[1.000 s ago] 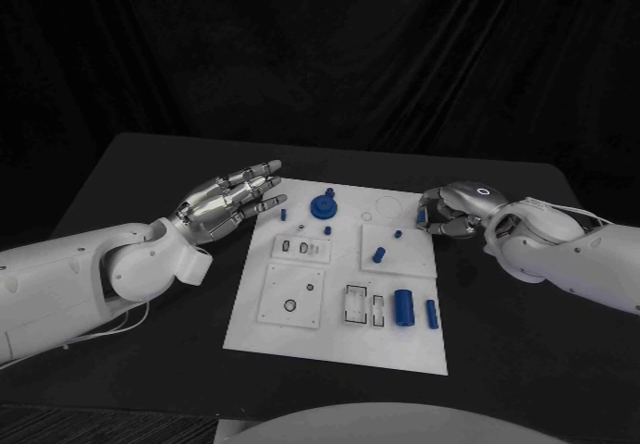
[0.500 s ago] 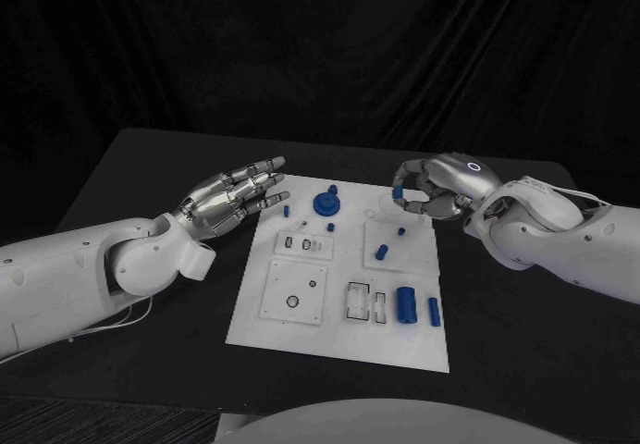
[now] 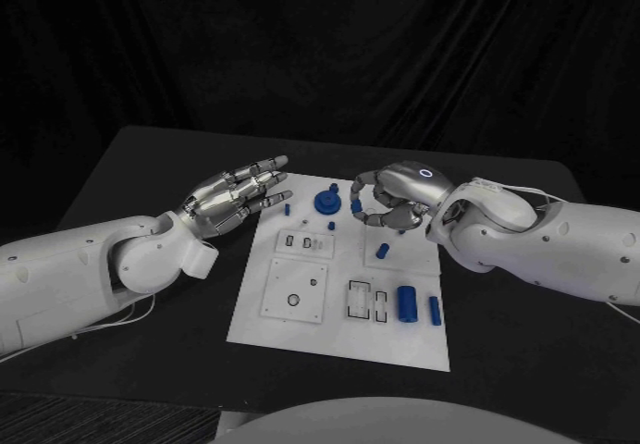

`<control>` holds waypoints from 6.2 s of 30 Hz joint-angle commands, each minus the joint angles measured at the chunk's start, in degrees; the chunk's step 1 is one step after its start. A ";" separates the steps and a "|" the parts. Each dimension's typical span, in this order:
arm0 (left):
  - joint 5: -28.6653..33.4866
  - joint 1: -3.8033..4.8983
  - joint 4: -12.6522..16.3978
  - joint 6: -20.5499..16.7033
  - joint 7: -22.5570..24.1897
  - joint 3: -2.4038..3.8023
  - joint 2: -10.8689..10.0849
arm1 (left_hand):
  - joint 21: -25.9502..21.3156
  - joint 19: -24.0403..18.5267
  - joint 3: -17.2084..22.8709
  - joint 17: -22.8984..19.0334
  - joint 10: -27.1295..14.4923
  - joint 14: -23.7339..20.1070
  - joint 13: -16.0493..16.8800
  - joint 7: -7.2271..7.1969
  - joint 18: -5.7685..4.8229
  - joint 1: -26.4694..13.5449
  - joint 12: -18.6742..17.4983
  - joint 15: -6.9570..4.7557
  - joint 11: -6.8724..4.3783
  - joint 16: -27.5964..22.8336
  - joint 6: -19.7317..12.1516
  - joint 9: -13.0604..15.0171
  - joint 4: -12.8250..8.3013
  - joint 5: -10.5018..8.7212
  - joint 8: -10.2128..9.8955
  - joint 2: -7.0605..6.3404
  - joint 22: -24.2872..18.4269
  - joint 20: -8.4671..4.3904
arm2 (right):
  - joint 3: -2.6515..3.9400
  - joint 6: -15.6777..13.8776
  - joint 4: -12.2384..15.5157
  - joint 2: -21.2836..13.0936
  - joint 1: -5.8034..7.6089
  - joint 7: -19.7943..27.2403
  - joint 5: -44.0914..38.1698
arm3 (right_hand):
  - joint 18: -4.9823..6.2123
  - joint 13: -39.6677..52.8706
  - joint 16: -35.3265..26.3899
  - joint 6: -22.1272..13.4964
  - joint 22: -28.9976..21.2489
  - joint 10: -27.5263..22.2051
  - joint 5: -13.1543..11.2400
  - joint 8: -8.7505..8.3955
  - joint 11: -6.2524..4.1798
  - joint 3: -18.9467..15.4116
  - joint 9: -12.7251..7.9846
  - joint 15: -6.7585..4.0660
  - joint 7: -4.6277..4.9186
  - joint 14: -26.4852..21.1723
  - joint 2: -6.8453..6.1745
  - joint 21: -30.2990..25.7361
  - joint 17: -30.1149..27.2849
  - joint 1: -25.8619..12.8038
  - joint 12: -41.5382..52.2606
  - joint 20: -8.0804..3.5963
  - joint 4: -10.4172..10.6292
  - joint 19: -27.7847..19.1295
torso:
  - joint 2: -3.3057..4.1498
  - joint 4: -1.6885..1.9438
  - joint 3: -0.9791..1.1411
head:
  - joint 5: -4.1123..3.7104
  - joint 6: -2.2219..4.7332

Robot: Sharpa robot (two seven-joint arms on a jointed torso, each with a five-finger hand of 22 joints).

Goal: Assemble the parts on the task board

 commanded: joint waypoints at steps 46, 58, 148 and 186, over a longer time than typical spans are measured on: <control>-0.03 -0.09 -0.28 1.37 -0.57 0.05 0.89 | 0.24 0.08 0.53 0.06 0.01 0.05 0.07 0.12 1.05 -0.37 0.39 0.43 0.47 0.20 -0.19 -0.01 -0.11 0.33 0.36 -0.07 0.09 0.33 | 0.06 7.08 -6.88 9.99 -4.40 -3.67 -0.12 | 1.08 15.07 0.07 -0.63 3.27 5.99 -5.17 -2.47 1.18 1.14 -1.64 0.79 0.84 5.85 -0.83 -0.77 14.11 -1.41 0.21 0.65 -0.87 0.05 | -0.02 -0.13 0.01 | -0.74 -0.99; -0.03 -0.10 -0.56 1.58 -0.63 0.05 1.09 | 0.23 0.07 0.67 0.07 0.02 0.05 0.08 0.13 1.05 -0.39 0.43 0.43 0.52 0.21 -0.26 -0.02 -0.15 0.34 0.36 -0.01 0.08 0.33 | 0.06 8.00 -7.31 10.36 -4.74 -4.46 -0.12 | 1.21 15.07 -0.19 -0.62 3.13 5.99 -6.72 -2.90 1.23 1.14 -1.90 0.85 0.89 5.77 -0.90 -1.60 13.85 -1.55 0.21 0.74 -1.24 -0.17 | 0.02 -0.04 -0.04 | -0.84 -1.16; -73.44 12.46 2.01 -10.14 -37.38 0.13 6.43 | 89.29 88.57 -11.56 89.76 89.08 89.78 89.08 -3.26 -9.18 -23.05 86.28 -9.79 -4.45 89.35 40.52 26.92 5.30 -32.87 30.32 -2.92 89.09 -10.64 | 0.03 0.07 10.18 -14.81 6.17 -3.07 -0.11 | 1.14 15.07 -0.32 -0.32 5.39 5.99 -30.71 -16.71 1.43 -13.03 -14.39 1.08 1.08 5.71 1.00 -4.60 13.69 -5.89 0.21 1.00 6.01 1.05 | 0.97 -2.25 2.80 | 1.54 -1.09; -66.64 12.82 -3.62 -0.49 -56.48 0.12 18.52 | 89.13 88.36 -9.09 89.76 89.08 89.78 89.08 -4.27 -9.10 -23.45 86.28 -11.11 -5.62 89.35 37.82 45.56 4.69 -32.95 33.48 -3.52 88.81 -11.97 | 0.03 4.92 9.23 -14.23 4.83 -6.55 1.45 | 1.35 15.07 -0.84 0.19 5.24 5.99 -28.50 -17.27 1.50 -13.38 -15.04 1.14 1.15 5.55 2.24 -6.16 13.17 -4.91 0.21 1.08 5.76 0.77 | 1.73 -3.47 4.86 | 2.83 -1.58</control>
